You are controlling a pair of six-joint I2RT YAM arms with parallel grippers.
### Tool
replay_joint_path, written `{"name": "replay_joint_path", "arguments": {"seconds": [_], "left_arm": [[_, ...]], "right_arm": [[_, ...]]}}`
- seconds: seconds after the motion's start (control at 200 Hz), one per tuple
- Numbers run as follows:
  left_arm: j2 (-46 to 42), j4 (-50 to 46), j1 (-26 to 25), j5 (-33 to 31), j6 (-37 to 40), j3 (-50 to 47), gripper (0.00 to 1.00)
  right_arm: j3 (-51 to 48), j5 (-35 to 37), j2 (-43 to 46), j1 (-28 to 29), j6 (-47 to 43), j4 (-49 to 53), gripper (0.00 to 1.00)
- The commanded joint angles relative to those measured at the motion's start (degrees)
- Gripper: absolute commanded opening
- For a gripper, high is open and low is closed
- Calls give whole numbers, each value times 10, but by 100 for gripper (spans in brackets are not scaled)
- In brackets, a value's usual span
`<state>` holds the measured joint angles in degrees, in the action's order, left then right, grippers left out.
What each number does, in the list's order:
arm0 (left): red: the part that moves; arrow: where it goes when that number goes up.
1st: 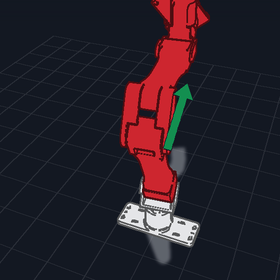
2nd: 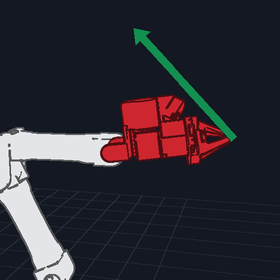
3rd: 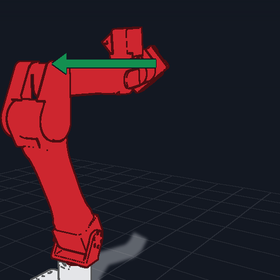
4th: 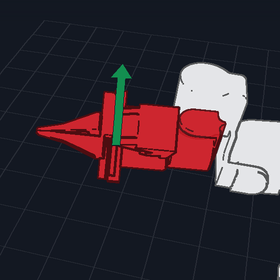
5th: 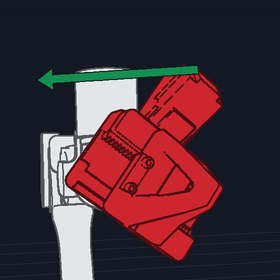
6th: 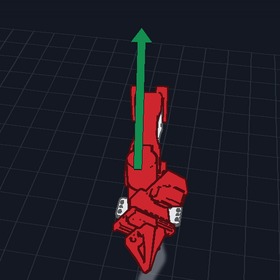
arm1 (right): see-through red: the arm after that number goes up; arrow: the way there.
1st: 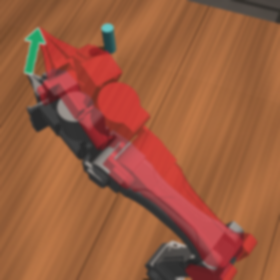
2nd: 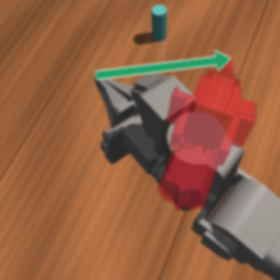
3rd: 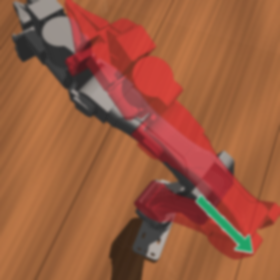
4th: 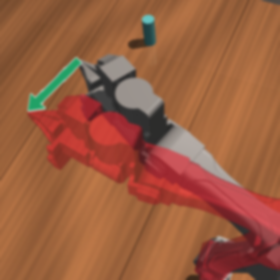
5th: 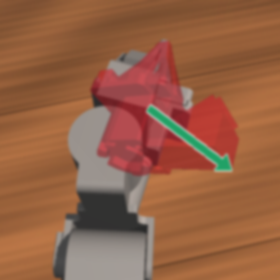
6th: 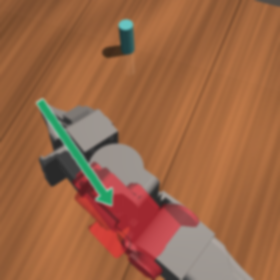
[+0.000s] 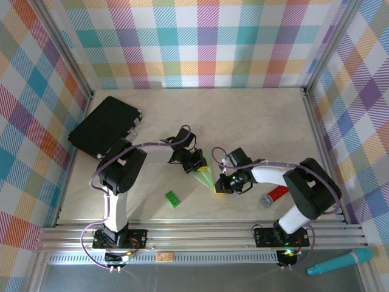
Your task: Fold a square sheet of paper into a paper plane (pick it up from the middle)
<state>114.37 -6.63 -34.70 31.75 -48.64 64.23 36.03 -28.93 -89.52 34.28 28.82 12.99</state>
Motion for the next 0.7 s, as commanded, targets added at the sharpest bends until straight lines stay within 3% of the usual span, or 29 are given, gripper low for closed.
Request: {"name": "replay_joint_path", "arguments": {"seconds": [0.0, 0.2, 0.695], "left_arm": [[73, -107, 9, -113, -8, -47, 3], [66, -99, 8, -102, -10, -45, 3], [41, -65, 6, -74, -15, -37, 4]], "right_arm": [[-18, 17, 7, 6, 23, 107, 5], [46, 34, 41, 6, 43, 76, 7], [137, 60, -90, 6, 48, 35, 5]]}}
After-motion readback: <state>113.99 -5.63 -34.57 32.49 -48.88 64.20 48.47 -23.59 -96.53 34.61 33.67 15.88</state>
